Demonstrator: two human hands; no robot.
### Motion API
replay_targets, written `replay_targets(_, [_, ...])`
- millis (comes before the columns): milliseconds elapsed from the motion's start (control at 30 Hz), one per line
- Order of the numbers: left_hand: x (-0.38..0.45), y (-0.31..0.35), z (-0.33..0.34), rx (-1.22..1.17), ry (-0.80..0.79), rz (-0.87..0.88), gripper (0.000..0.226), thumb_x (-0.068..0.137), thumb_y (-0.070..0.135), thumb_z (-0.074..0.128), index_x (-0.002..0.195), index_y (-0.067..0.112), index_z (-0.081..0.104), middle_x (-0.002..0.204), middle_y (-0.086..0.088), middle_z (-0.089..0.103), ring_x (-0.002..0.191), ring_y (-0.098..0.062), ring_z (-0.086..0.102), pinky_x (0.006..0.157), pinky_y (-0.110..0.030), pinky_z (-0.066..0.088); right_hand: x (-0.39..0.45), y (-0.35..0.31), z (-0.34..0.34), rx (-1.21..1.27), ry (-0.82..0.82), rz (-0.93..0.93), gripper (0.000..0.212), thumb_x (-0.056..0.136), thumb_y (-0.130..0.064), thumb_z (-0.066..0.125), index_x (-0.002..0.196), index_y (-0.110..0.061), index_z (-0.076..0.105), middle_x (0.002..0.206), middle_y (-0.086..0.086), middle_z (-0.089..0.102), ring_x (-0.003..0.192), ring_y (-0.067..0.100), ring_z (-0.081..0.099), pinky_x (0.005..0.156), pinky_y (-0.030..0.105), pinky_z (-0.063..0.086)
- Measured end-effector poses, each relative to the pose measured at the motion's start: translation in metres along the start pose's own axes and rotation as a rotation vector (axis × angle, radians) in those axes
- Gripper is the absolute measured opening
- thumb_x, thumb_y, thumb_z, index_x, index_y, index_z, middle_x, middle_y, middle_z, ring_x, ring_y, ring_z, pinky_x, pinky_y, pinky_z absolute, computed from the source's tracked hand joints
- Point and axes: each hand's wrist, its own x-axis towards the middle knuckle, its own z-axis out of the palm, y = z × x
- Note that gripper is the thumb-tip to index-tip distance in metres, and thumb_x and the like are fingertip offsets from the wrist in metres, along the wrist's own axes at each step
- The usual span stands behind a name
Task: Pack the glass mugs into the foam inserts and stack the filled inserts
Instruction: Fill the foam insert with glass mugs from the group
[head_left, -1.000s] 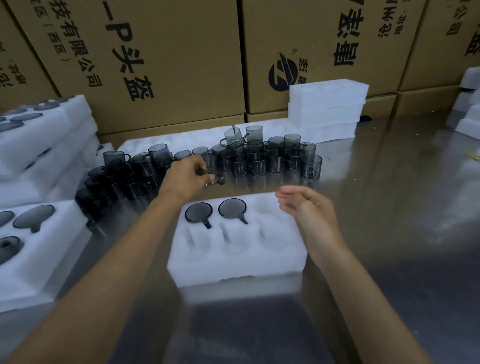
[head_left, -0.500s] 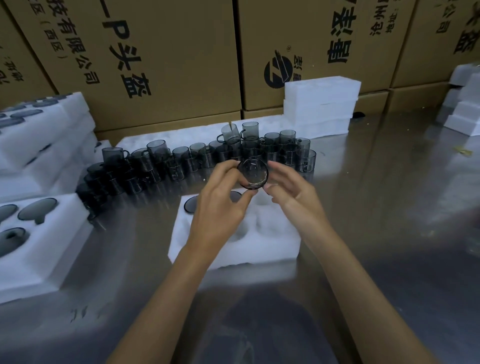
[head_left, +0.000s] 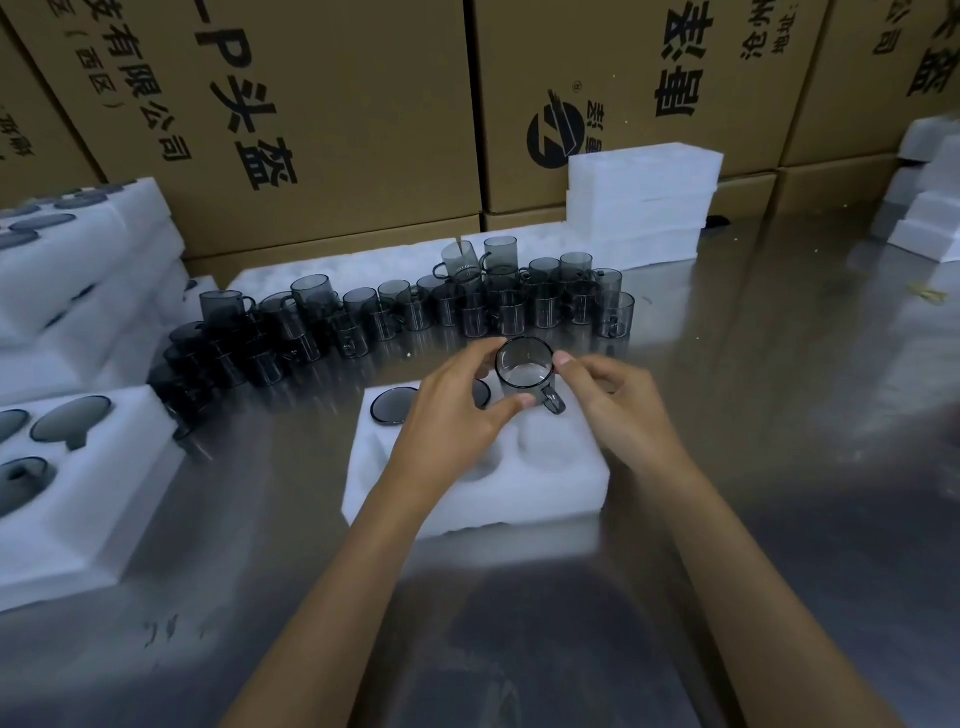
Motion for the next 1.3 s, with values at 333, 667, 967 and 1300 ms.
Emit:
replay_targets(333, [0.000,-0.003,0.004,0.148,-0.079,-0.040,0.065,0.090,0.050,0.066,0.147,0.027,0.046,0.130,0.000,0.059,0.127,-0.015,0.045,0.093,-0.022,0.031,0.000,0.009,0.002,-0.017,-0.003,0.057,0.021,0.091,-0.039,0.069,0.093,-0.021,0.078,0.103,-0.006,0.073,0.091,-0.009,0.062,0.083,0.011,0.045])
replay_targets(667, [-0.002,-0.002,0.001,0.118,-0.181,-0.017,0.049,0.103,0.030,0.047,0.151,0.020,0.041,0.130,0.007,0.061,0.127,-0.012,0.039,0.109,-0.031,0.031,0.002,0.013,-0.004,-0.043,-0.070,-0.149,0.024,0.097,-0.013,0.064,0.118,-0.019,0.073,0.119,-0.008,0.067,0.116,-0.002,0.056,0.091,0.003,0.039])
replay_targets(967, [0.000,-0.001,0.004,0.396,-0.285,0.002,0.050,0.101,0.027,0.038,0.150,0.020,0.042,0.159,0.009,0.031,0.147,-0.014,0.012,0.117,-0.036,0.014,0.004,0.021,0.000,0.070,-0.056,0.076,0.018,0.093,-0.013,0.068,0.108,-0.016,0.077,0.118,-0.002,0.070,0.112,0.008,0.063,0.097,0.020,0.049])
replay_targets(1300, [0.000,0.000,0.006,0.451,-0.363,-0.051,0.054,0.104,0.031,0.030,0.157,0.027,0.024,0.165,0.012,0.016,0.152,-0.011,0.009,0.122,-0.034,0.000,0.012,0.028,-0.004,0.216,0.016,0.199,0.024,0.087,-0.019,0.072,0.109,-0.028,0.074,0.117,-0.005,0.071,0.105,0.014,0.065,0.094,0.032,0.052])
